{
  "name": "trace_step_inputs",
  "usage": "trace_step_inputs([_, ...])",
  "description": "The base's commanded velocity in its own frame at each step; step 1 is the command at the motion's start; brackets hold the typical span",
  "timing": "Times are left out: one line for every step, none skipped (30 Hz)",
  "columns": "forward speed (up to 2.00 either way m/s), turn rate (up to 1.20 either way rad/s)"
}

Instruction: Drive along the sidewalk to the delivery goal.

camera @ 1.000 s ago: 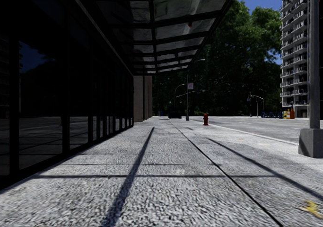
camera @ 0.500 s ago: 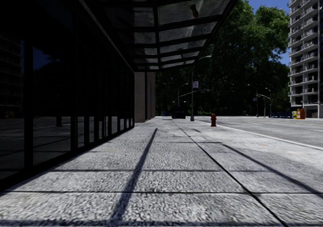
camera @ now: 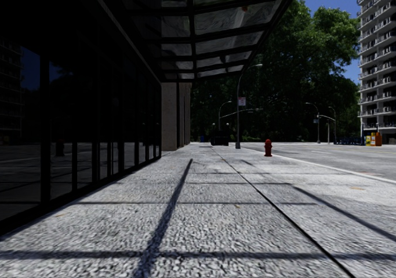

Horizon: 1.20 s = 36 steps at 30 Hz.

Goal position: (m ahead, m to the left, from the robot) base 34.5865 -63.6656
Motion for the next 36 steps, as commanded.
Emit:
trace_step_inputs([2.00, 0.00])
trace_step_inputs([2.00, 0.00])
trace_step_inputs([2.00, 0.00])
trace_step_inputs([2.00, 0.00])
trace_step_inputs([2.00, 0.00])
trace_step_inputs([2.00, 0.00])
trace_step_inputs([2.00, 0.00])
trace_step_inputs([2.00, 0.00])
trace_step_inputs([2.00, 0.00])
trace_step_inputs([2.00, 0.00])
trace_step_inputs([2.00, 0.00])
trace_step_inputs([2.00, 0.00])
trace_step_inputs([2.00, 0.00])
trace_step_inputs([2.00, 0.00])
trace_step_inputs([2.00, 0.00])
trace_step_inputs([2.00, 0.00])
trace_step_inputs([2.00, 0.00])
trace_step_inputs([2.00, 0.00])
trace_step_inputs([2.00, 0.00])
trace_step_inputs([2.00, 0.00])
trace_step_inputs([2.00, 0.00])
trace_step_inputs([2.00, 0.00])
trace_step_inputs([2.00, 0.00])
trace_step_inputs([2.00, 0.00])
trace_step_inputs([2.00, 0.00])
trace_step_inputs([2.00, 0.00])
trace_step_inputs([2.00, 0.00])
trace_step_inputs([2.00, 0.00])
trace_step_inputs([2.00, 0.00])
trace_step_inputs([2.00, 0.00])
trace_step_inputs([2.00, 0.00])
trace_step_inputs([2.00, 0.00])
trace_step_inputs([2.00, 0.00])
trace_step_inputs([2.00, 0.00])
trace_step_inputs([2.00, 0.00])
trace_step_inputs([2.00, 0.00])
